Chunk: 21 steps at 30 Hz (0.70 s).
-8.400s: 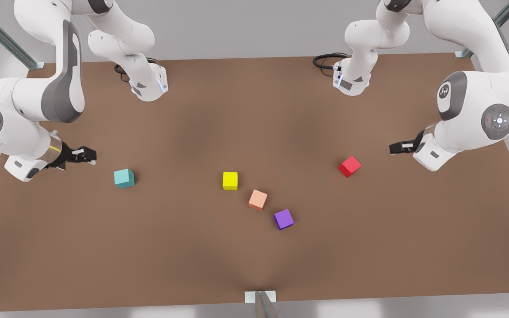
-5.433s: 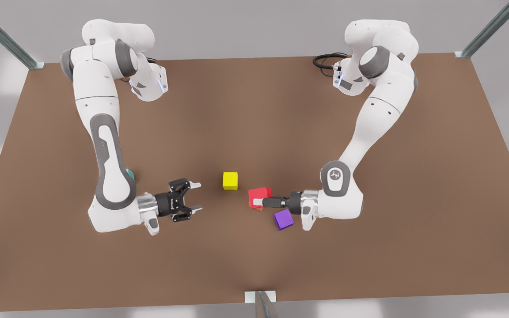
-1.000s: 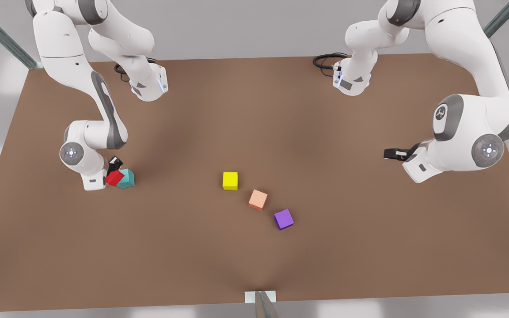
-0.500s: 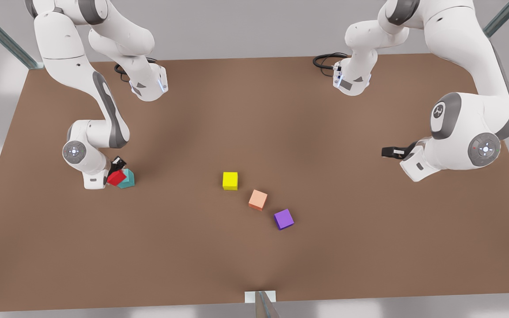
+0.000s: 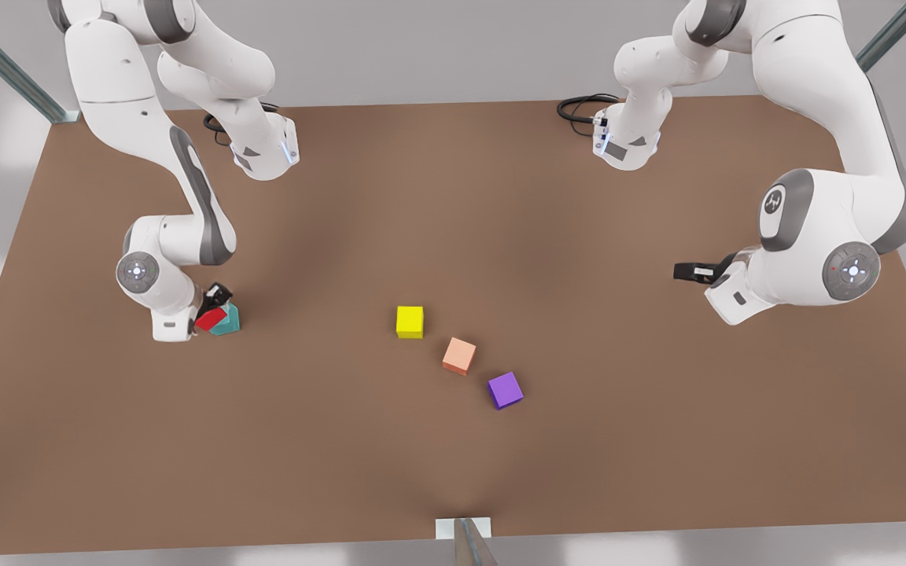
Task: Pick up red wooden cube and pass to hand red wooden cube and place in blue wooden cube
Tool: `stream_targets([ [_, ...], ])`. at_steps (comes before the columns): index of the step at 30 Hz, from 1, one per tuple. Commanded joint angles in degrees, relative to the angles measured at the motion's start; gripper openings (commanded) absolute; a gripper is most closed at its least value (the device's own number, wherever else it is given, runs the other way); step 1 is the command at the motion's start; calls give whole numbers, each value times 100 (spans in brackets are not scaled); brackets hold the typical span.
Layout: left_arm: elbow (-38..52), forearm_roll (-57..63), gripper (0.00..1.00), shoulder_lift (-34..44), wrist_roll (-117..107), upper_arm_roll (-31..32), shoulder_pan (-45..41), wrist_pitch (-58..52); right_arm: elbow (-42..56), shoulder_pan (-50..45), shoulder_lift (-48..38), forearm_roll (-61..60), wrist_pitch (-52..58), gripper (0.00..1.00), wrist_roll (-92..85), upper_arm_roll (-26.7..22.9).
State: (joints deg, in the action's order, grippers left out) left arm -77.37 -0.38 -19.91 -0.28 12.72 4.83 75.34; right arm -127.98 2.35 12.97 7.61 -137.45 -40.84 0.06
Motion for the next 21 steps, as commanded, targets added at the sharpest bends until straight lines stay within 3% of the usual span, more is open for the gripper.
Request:
stream_targets([
  [1, 2, 3, 100, 5, -60, 2, 0, 7, 176, -68, -5, -14, 315, 100, 226, 2],
  [3, 2, 3, 100, 5, -60, 2, 0, 7, 589, -165, 4, -14, 605, 100, 243, 2],
  [6, 2, 12, 100, 5, -60, 2, 0, 7, 2232, -508, 355, -523, 1914, 100, 410, 2],
  [7, 2, 12, 100, 13, -60, 2, 0, 7, 3102, -526, 785, -980, 2467, 100, 1103, 2],
  [9, 11, 12, 100, 22, -69, 2, -9, -2, 5168, -806, 1472, -1104, 4577, 100, 3853, -15],
  [11, 11, 12, 100, 22, -69, 2, -9, -2, 5003, -1132, 893, -708, 5061, 100, 5429, -15],
  [14, 29, 179, 100, 22, -69, 11, -26, 16, 3844, -737, -680, -831, 5062, 100, 4374, -59],
  [16, 37, 161, 100, 22, -60, 20, -17, 16, 2717, -649, -1473, -770, 4376, 100, 4313, -77],
  [21, 55, 179, 100, 22, -60, 38, -26, 59, 3640, -605, -936, -770, 4859, 100, 3900, -235],
])
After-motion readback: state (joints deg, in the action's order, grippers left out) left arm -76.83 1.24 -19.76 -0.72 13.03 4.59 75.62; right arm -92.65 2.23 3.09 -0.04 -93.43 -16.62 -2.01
